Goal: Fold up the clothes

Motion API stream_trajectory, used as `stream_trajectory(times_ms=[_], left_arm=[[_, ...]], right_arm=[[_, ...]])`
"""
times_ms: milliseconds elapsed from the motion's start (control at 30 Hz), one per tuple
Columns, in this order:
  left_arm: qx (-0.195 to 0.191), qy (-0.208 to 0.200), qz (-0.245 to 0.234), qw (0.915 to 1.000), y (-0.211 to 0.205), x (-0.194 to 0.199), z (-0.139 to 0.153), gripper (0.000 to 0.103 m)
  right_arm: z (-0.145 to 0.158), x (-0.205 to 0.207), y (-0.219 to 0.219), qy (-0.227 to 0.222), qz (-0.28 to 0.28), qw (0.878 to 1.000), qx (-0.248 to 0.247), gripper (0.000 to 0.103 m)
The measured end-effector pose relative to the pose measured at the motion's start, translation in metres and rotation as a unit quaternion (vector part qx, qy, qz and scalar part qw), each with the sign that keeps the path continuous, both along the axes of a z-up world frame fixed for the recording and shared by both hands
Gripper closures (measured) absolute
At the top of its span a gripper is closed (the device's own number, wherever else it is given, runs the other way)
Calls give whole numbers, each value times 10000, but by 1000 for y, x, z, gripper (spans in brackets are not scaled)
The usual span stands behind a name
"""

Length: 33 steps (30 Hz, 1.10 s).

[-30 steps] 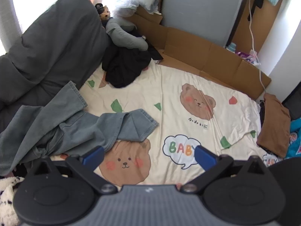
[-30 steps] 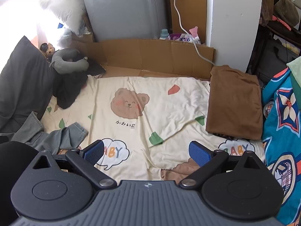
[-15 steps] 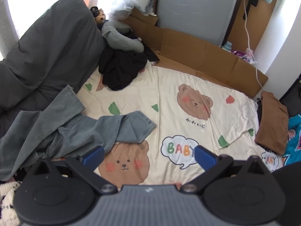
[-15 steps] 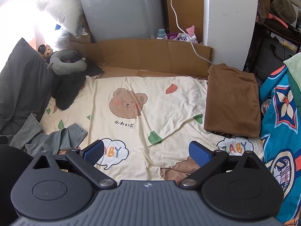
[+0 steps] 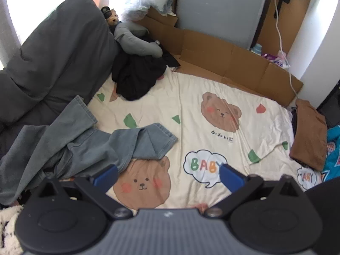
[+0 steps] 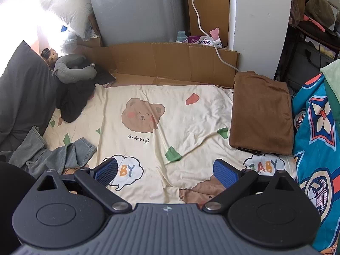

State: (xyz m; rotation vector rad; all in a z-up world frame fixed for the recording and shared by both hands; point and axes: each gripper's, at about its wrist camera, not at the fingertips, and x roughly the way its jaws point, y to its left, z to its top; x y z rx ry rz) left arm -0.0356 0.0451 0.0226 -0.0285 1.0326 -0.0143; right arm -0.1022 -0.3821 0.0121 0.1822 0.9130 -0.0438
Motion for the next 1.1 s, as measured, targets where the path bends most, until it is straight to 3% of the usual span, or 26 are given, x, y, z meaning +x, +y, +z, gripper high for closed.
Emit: stream_trajectory(times_ms=[1100], left_arm=[[-111, 168, 537, 9984, 23, -1, -3, 0]], right_arm=[[-21, 28, -5, 287, 414, 9986, 135, 3]])
